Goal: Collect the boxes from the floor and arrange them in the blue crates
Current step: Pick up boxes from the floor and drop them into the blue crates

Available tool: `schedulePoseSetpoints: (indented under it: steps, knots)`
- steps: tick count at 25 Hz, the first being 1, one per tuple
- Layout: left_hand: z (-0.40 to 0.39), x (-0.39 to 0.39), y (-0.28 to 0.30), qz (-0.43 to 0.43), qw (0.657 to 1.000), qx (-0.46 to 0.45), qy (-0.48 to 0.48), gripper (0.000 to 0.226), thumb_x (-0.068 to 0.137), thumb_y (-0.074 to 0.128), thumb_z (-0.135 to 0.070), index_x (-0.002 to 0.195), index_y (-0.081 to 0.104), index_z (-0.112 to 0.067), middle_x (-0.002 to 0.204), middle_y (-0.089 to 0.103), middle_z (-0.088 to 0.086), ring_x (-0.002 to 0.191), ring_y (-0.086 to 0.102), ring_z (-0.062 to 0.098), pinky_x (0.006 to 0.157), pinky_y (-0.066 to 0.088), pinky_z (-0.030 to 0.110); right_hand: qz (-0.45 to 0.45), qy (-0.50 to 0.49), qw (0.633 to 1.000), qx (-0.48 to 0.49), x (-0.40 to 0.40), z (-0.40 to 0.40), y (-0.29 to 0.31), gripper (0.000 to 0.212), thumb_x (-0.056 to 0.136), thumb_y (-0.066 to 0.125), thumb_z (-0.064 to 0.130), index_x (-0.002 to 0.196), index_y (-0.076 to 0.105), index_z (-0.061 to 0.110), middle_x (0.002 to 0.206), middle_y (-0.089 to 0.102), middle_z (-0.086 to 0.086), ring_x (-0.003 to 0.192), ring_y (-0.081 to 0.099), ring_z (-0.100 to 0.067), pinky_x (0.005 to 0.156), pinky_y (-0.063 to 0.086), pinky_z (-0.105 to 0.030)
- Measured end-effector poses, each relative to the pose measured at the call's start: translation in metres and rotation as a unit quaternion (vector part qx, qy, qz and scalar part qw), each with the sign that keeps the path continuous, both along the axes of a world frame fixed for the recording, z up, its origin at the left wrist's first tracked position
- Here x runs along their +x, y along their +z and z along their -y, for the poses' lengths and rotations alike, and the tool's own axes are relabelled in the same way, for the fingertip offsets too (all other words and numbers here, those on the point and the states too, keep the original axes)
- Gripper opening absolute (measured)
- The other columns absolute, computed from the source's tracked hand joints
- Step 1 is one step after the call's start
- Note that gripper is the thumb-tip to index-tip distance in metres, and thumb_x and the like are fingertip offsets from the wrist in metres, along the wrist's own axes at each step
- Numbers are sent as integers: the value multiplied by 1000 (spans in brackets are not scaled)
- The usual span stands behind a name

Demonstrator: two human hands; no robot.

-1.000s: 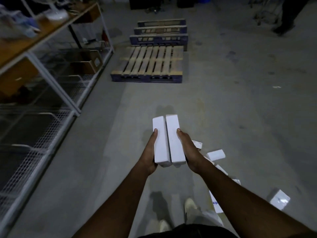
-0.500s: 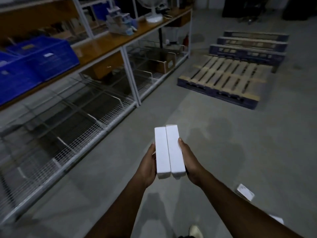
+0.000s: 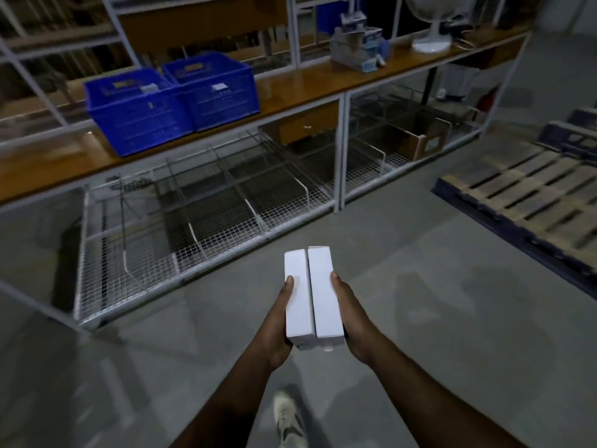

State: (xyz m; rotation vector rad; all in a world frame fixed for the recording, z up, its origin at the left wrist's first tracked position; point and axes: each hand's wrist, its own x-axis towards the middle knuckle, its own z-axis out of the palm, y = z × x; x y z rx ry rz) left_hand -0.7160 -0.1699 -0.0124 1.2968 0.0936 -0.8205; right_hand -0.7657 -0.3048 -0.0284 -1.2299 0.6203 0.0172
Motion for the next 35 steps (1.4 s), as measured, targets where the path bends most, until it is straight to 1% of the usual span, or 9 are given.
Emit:
schedulePoseSetpoints:
  steps: [4,8,12,17,23,26,28,31,35]
  knots:
    - [3,80,-2,-19,997,-33,61,52,96,50,-56,133,61,-22,125,71,13,118,65,34,104,48,52,12,31,999,-21,89,6,-1,56,89,43,72,131,50,34,123,65,5,109,66,-15,96,52,-43]
    - [4,167,14,-34,994,-53,90,51,96,50,-56,132,61,-22,121,72,13,108,68,32,79,55,41,16,83,995,-56,182,9,15,70,79,44,81,132,47,36,124,64,7,110,65,-15,94,54,-45]
    - [0,261,33,-8,990,-85,113,50,99,43,-55,130,62,-19,122,71,16,106,68,33,74,55,39,41,96,993,-60,281,4,36,52,92,45,65,133,43,33,124,61,4,110,61,-17,87,54,-40]
    - [14,364,42,8,986,-5,164,58,99,28,-63,105,69,-24,102,74,11,85,65,30,66,45,32,48,103,992,-47,381,16,55,43,97,45,54,133,41,31,121,59,3,109,58,-17,80,50,-34]
    - [51,487,51,50,974,6,222,50,101,38,-30,71,76,-17,73,75,3,69,67,23,67,47,33,68,125,989,-36,520,49,62,40,97,45,53,130,48,30,120,60,-1,106,61,-23,72,53,-36]
    - [77,539,66,90,965,4,247,39,105,37,-23,89,72,-15,74,77,3,60,71,18,51,52,24,82,138,987,-30,585,72,75,65,76,54,71,128,54,31,128,57,-7,109,61,-27,88,55,-46]
    - [88,571,76,119,957,6,266,36,105,39,-22,102,73,-13,90,79,7,75,74,23,58,57,27,87,135,987,-26,623,83,86,75,67,57,73,130,55,31,135,49,-6,114,58,-26,96,51,-52]
    - [101,617,82,148,946,-6,290,43,104,43,-38,130,61,-10,115,74,13,98,70,29,80,56,42,124,132,983,-35,674,97,107,51,90,55,52,134,48,27,132,43,-4,111,55,-24,89,54,-48]
    - [111,668,109,226,926,-26,303,55,103,40,-53,135,58,-13,129,67,15,117,64,33,96,50,52,178,107,978,-19,736,108,136,21,97,54,38,112,48,25,116,59,-9,96,60,-23,76,50,-39]
